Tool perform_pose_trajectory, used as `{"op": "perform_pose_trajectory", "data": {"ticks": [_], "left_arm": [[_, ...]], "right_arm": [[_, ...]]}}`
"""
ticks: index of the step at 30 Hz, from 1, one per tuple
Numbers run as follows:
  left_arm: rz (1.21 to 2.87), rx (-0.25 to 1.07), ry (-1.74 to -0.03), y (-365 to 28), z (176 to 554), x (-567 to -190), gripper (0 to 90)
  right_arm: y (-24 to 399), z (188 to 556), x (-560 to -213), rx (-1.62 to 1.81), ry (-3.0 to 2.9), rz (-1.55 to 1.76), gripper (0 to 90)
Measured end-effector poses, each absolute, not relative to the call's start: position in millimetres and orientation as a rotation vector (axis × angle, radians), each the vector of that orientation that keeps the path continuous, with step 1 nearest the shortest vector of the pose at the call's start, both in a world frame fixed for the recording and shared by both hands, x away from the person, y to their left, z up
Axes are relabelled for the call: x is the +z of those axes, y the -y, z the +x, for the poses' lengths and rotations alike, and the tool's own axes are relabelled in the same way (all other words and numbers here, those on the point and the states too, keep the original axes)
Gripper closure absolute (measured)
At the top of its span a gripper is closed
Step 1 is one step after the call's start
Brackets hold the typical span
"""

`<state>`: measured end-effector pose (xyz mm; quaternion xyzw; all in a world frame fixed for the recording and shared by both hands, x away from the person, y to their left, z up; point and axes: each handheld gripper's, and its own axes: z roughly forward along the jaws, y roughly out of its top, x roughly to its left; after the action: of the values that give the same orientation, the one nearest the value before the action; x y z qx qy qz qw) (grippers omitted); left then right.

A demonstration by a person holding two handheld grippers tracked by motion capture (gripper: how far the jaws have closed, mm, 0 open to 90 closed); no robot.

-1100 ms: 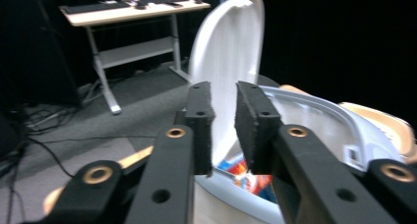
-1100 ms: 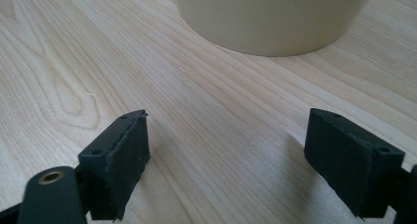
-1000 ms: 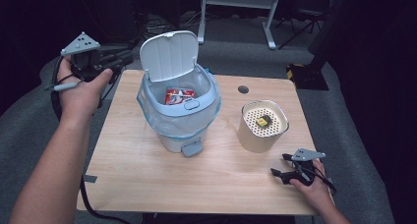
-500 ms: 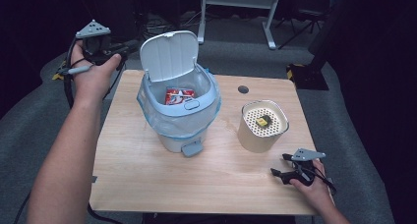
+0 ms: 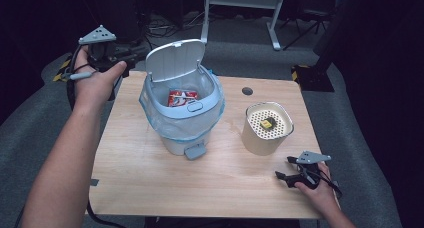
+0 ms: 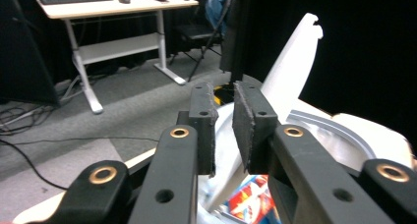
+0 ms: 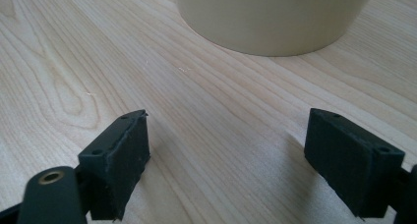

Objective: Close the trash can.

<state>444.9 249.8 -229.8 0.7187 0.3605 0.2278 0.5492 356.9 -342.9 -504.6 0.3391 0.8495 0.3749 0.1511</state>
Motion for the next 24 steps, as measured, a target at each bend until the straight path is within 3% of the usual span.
{"op": "perform_pose_trajectory", "data": {"ticks": [7, 24], "left_arm": [[1.757, 0.580, -0.842, -232, 425, -236, 60.3], [1.871, 0.430, -0.747, -185, 412, -264, 58.2]], "right_arm": [[343, 357, -505, 1.076, -2.439, 0.974, 17.2], [343, 358, -505, 1.075, -2.443, 0.967, 17.2]]}}
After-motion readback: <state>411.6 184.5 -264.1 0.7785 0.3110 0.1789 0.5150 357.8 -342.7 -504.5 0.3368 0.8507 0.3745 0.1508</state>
